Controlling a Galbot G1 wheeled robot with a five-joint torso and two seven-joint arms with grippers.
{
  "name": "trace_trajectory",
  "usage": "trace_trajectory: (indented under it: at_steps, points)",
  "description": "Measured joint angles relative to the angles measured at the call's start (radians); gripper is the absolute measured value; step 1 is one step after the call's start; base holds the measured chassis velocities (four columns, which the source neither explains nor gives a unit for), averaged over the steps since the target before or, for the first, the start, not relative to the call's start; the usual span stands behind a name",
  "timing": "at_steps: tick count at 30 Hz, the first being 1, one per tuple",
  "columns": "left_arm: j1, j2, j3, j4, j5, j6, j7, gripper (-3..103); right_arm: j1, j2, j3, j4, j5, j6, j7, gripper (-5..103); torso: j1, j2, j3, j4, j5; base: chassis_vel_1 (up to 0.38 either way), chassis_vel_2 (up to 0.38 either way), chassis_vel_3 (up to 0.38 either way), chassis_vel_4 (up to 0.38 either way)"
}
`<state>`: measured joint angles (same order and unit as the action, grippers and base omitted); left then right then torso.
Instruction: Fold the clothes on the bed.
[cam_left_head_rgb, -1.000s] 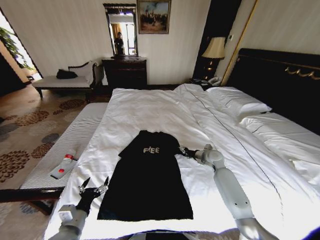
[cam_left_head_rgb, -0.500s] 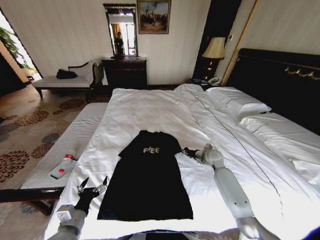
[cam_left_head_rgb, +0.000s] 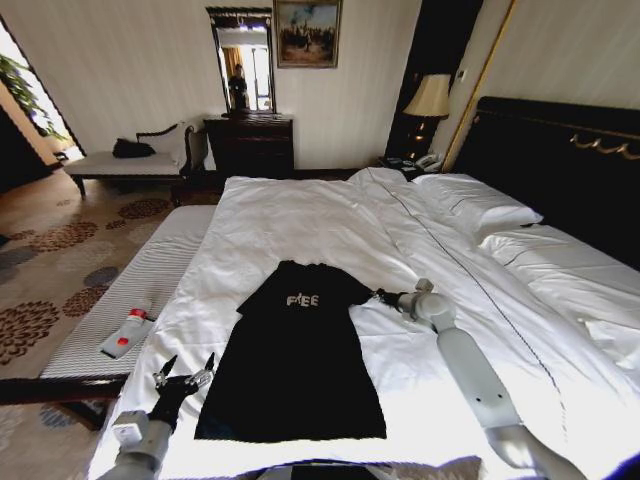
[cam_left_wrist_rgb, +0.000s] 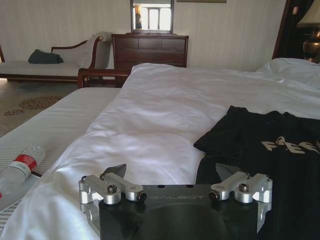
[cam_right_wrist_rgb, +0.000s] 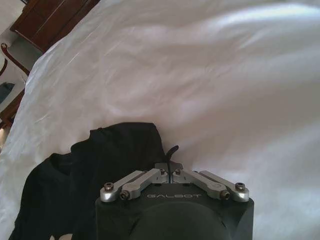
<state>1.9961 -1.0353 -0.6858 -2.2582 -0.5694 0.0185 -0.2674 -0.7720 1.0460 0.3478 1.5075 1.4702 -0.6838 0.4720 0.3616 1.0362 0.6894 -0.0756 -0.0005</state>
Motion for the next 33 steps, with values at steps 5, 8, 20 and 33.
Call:
trace_trajectory:
  at_steps: [5, 8, 20, 33]
  points:
    - [0.003, -0.002, -0.002, -0.002, 0.000, -0.003, 0.002, 100, 0.043, -0.042, -0.055, -0.020, -0.057, 0.011, -0.053, 0, 0.000, 0.000, 0.000, 0.0001, -0.0002, 0.000, 0.000, 0.000, 0.000]
    - [0.004, -0.001, -0.002, -0.002, 0.000, -0.004, 0.003, 100, 0.057, -0.062, -0.084, -0.030, -0.101, 0.014, -0.093, 0, 0.000, 0.000, 0.000, 0.0001, -0.0001, 0.000, 0.000, 0.000, 0.000]
    - [-0.002, 0.009, 0.011, 0.005, -0.004, -0.006, 0.006, 100, 0.066, -0.083, -0.129, -0.076, -0.219, 0.031, -0.186, 0, 0.000, 0.000, 0.000, 0.0000, 0.0000, 0.000, 0.000, 0.000, 0.000]
    - [-0.017, 0.030, 0.026, 0.005, -0.024, 0.001, 0.005, 100, 0.087, -0.103, -0.152, -0.085, -0.293, 0.040, -0.217, 0, 0.000, 0.000, 0.000, 0.0000, -0.0001, 0.000, 0.000, 0.000, 0.000]
